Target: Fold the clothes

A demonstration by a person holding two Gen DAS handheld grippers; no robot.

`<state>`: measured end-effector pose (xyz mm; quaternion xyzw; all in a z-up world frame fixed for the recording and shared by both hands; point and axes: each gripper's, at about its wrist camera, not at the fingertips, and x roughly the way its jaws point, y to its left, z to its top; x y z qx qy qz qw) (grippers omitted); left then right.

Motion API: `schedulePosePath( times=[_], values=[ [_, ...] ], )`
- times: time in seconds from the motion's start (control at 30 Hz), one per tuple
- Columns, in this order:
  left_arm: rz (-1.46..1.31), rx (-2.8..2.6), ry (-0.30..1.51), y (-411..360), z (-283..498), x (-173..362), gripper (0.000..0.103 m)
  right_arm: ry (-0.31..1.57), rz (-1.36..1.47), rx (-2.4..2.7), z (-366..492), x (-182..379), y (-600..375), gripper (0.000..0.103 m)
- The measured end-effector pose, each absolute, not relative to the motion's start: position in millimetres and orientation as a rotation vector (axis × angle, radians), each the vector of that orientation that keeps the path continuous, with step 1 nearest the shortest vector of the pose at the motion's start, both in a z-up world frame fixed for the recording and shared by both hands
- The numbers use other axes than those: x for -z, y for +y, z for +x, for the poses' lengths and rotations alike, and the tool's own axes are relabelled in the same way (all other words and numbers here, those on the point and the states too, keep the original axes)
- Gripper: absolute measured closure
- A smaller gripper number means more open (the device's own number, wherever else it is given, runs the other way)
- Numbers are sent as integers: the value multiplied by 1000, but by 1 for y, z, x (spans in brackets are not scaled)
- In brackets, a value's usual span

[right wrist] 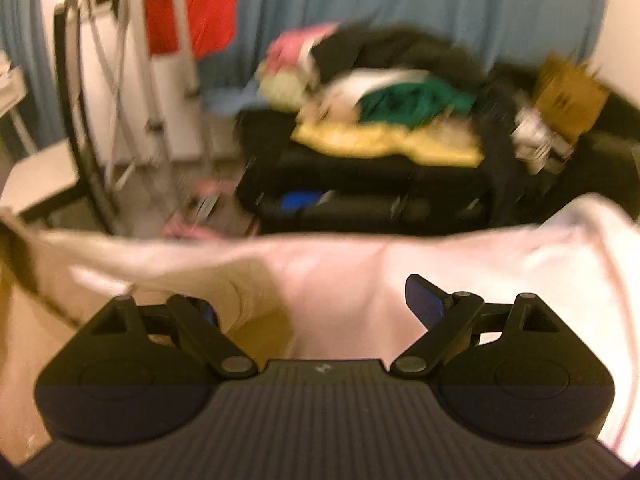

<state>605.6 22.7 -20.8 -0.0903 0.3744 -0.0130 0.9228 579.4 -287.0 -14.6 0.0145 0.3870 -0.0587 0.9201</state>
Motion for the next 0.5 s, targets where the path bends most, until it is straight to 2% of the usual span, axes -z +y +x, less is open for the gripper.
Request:
schedulePosePath(
  times=[0.23,0.5],
  values=[
    [-126,121,924,35,622,51,0,816,103,37,555,-21,-276,14],
    [-110,156,736,40,487,-4,0,669,141,7,453,-75,-258,14]
  ],
)
